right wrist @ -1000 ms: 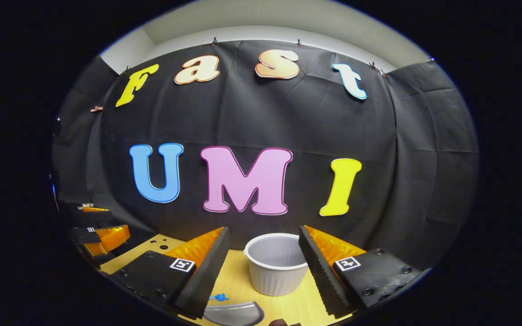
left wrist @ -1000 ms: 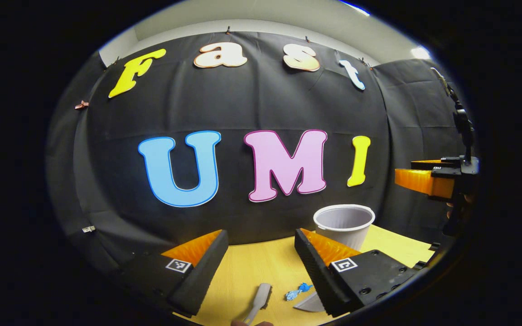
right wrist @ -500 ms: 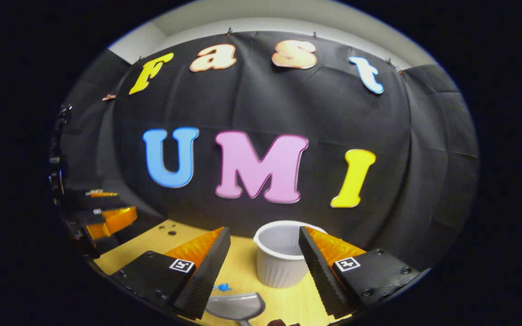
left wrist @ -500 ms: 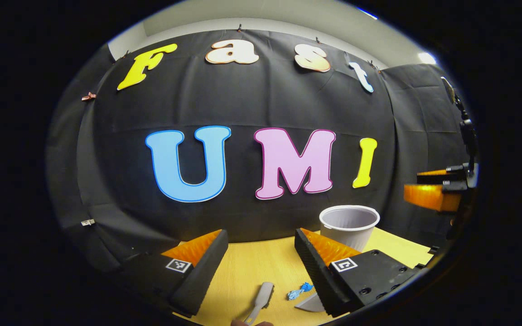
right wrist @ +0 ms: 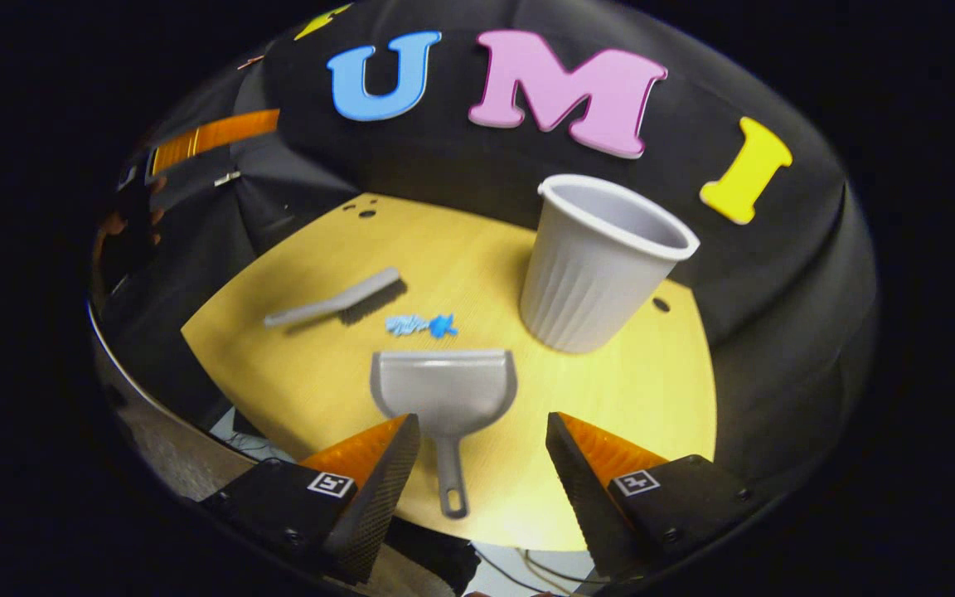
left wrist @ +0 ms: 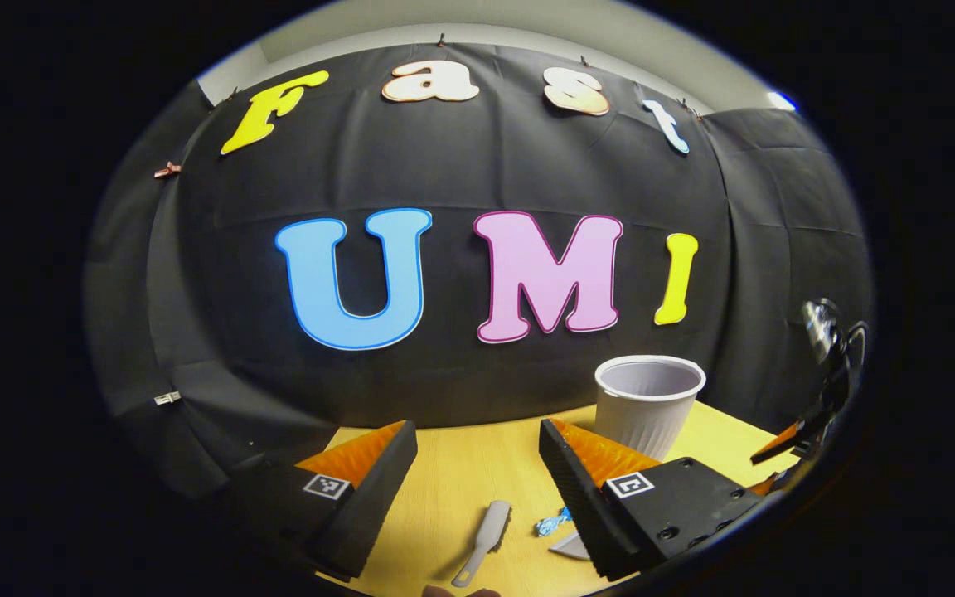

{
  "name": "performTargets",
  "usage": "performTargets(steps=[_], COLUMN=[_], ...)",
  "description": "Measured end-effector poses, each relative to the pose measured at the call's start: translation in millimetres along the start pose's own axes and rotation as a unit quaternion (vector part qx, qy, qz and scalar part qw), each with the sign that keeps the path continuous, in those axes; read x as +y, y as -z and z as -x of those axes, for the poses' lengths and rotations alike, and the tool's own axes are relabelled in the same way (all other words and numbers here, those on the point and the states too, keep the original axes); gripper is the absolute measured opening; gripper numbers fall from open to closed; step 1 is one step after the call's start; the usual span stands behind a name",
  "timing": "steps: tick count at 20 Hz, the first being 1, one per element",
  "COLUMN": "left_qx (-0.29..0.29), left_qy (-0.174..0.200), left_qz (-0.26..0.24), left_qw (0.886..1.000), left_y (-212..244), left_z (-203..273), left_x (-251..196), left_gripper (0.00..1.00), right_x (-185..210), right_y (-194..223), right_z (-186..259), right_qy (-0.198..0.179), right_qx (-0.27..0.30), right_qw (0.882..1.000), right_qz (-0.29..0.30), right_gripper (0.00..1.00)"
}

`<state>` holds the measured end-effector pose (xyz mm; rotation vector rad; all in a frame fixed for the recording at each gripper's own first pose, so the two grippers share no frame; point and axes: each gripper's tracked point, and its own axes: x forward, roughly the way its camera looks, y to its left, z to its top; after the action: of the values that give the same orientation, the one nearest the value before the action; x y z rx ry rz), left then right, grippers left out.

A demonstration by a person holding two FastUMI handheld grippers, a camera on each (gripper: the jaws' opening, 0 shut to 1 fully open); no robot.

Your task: Pick up the small broom and dustpan from the desktop, sweep the trash into the dustpan with the broom, and then empty the trash into the garbage bin.

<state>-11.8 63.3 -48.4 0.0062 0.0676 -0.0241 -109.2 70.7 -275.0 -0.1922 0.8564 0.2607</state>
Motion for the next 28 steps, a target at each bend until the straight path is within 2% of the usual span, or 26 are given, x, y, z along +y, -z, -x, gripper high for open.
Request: performTargets(steps=[3,9,14,18,20,21,22,24,28], left_qx=[0.004,0.015,0.023,0.034,0.037,0.038,0.041,0.046,0.08], left_qy=[-0.009,-0.03,-0.05,-0.059,-0.063,-0.064,-0.064,-0.062,-0.053], left_qz=[0.0,-0.001,0.001,0.009,0.014,0.017,0.02,0.026,0.05], left_qw=[1.0,0.999,0.998,0.998,0.997,0.997,0.997,0.997,0.994], left_y=[7.1,18.4,25.6,34.1,38.7,40.3,41.5,46.3,79.2], left_z=[-1.1,2.9,1.9,-4.2,-7.2,-7.9,-9.9,-13.8,-20.4], left_x=[7.2,28.6,48.6,61.4,66.3,68.3,68.9,70.1,70.9], left_gripper=[0.96,0.96,0.96,0.96,0.96,0.96,0.96,0.96,0.96], right_x=[3.9,22.2,28.4,30.1,30.3,26.8,24.9,23.5,20.2], right_y=[29.9,72.8,88.2,91.4,91.8,92.0,84.9,88.7,88.1], right_z=[-28.8,-96.1,-132.0,-149.6,-155.4,-160.5,-157.9,-162.6,-162.0], right_qy=[-0.016,-0.037,-0.036,-0.032,-0.031,-0.024,-0.024,-0.019,-0.02], right_qx=[0.054,0.131,0.164,0.176,0.179,0.181,0.177,0.18,0.168], right_qw=[0.998,0.99,0.986,0.984,0.983,0.983,0.984,0.983,0.986], right_qz=[-0.022,-0.023,-0.004,-0.016,-0.021,-0.017,-0.023,-0.028,-0.001], right_gripper=[0.97,0.98,0.98,0.96,0.88,0.76,0.73,0.39,0.37])
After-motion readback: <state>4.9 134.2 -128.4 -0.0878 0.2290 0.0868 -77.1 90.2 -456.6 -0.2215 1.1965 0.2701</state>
